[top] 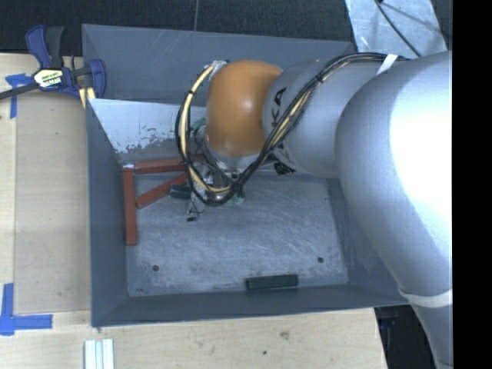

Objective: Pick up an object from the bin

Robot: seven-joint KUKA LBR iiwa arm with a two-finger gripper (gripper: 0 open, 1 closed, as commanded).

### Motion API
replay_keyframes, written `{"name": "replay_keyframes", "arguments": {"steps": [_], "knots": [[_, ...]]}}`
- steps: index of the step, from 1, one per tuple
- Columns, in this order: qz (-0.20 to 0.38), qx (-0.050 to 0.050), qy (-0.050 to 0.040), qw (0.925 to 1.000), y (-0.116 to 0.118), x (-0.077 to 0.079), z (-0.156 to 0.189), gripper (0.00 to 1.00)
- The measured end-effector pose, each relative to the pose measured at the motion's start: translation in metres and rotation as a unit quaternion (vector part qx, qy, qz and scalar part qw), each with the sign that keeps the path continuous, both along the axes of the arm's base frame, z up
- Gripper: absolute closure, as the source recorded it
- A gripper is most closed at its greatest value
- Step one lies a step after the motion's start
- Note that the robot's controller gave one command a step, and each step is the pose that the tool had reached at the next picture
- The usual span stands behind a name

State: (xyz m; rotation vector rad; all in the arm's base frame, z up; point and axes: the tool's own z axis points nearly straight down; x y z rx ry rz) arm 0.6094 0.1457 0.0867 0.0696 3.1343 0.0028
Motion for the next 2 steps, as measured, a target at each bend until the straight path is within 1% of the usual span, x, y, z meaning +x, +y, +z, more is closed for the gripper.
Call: {"name": "replay_keyframes", "arguments": {"steps": [1, 2], "knots": [[-0.002, 0.000, 0.0023, 1.0000, -0.001, -0.001, -0.004, 1.00], [0.164, -0.001, -0.0021, 0.9864, 0.027, 0.018, 0.126, 1.00]]}}
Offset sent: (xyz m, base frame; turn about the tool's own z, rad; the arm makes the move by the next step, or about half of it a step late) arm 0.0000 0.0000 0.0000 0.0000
